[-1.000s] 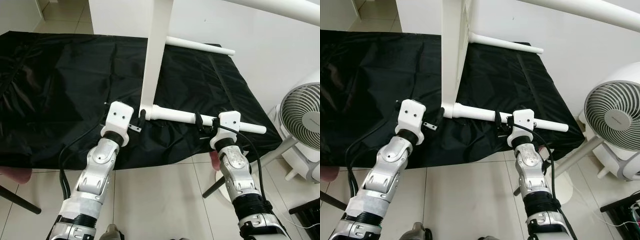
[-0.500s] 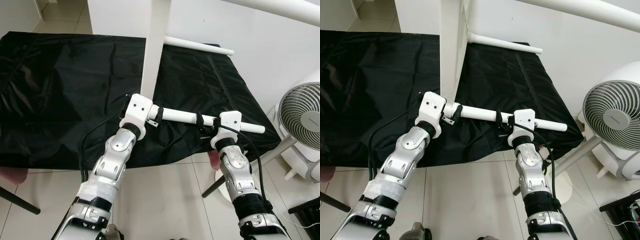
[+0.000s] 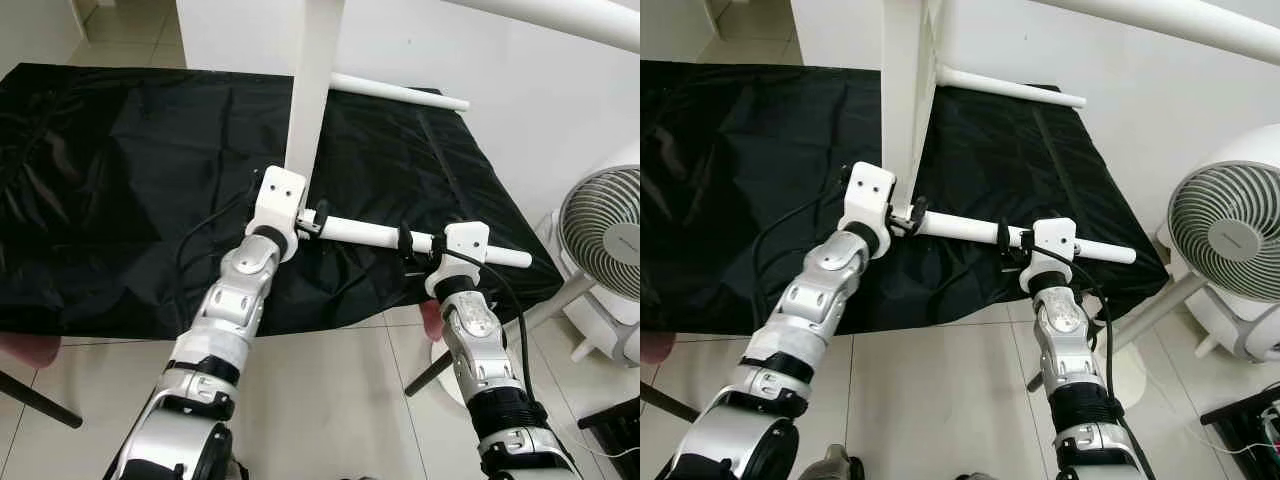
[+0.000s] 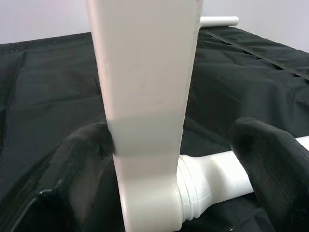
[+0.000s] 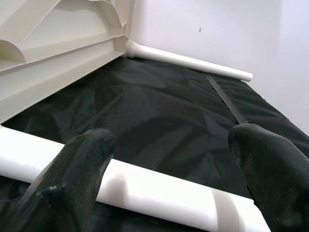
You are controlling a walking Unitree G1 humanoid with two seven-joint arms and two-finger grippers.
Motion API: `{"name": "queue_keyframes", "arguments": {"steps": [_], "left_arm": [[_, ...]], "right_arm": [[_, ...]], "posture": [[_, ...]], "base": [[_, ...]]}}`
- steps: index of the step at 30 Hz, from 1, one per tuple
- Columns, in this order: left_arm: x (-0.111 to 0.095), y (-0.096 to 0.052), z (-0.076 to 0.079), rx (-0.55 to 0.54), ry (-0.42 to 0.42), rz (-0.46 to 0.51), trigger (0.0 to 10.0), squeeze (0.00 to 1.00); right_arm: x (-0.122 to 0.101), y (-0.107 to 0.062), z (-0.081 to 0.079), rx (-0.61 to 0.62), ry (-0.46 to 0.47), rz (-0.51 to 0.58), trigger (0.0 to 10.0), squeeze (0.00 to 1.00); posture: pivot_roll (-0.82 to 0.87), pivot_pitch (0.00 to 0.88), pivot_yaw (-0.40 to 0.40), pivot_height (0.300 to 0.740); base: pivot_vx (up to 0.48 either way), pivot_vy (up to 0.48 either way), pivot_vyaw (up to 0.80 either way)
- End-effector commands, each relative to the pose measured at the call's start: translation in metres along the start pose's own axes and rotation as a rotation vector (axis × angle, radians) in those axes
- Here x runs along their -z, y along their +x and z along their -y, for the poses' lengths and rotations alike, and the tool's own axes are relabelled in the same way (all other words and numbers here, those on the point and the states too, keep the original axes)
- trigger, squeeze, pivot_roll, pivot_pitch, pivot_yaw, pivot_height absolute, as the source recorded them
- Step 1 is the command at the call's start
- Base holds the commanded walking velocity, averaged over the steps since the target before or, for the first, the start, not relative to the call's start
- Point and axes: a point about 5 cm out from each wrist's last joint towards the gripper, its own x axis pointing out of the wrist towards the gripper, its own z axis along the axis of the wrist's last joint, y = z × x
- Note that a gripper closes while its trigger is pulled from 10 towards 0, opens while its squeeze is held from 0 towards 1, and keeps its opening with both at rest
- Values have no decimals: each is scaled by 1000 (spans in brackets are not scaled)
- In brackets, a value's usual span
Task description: Building children table
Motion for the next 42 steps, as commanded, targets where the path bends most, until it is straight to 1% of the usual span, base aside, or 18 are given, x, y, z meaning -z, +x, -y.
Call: {"name": "queue_keyframes", "arguments": {"steps": [1,4,8,12,13,19,20,24,29,38,40,42], "left_arm": [[0,2,-3,-140,-3,-14,10000,0],[-3,8,0,-142,-27,-24,10000,0],[-5,13,2,-157,-40,-32,10000,0],[-5,14,3,-164,-50,-37,10000,0],[-6,17,6,-163,-69,-43,10000,0],[-10,23,11,-170,-92,-46,10000,0],[-10,25,12,-183,-100,-53,10000,0],[-11,27,13,-192,-106,-56,10000,0],[-15,34,10,-260,-117,-77,10000,0],[-18,39,10,-304,-131,-89,10000,0],[-15,39,10,-325,-128,-105,10000,0],[-9,39,11,-369,-138,-130,10000,0]], "right_arm": [[-1,1,1,16,5,4,10000,0],[-5,2,-1,13,15,18,10000,0],[-11,3,-5,-2,25,43,10000,0],[-13,3,-5,-7,26,49,10000,0],[-15,3,-6,-13,23,55,10000,0],[-16,0,-4,-14,16,56,10000,0],[-16,-2,-3,-13,12,54,10000,0],[-16,-3,-2,-13,10,53,10000,0],[-17,-6,-2,-10,8,48,10000,0],[-18,-7,-2,-8,8,44,10000,0],[-19,-7,-2,-7,7,44,10000,0],[-20,-8,-1,-4,7,43,10000,0]], "posture": [[84,57,-58,740],[79,57,-57,740],[72,59,-57,740],[70,59,-57,740],[63,64,-58,740],[46,74,-60,740],[40,79,-60,740],[37,83,-60,740],[27,98,-61,740],[18,109,-58,740],[11,114,-58,740],[1,119,-57,740]], "base": [[0,0,0],[0,0,0],[0,0,0],[0,0,0],[0,0,0],[0,0,0],[0,0,0],[0,0,0],[0,0,0],[0,0,0],[0,0,0],[0,0,0]]}}
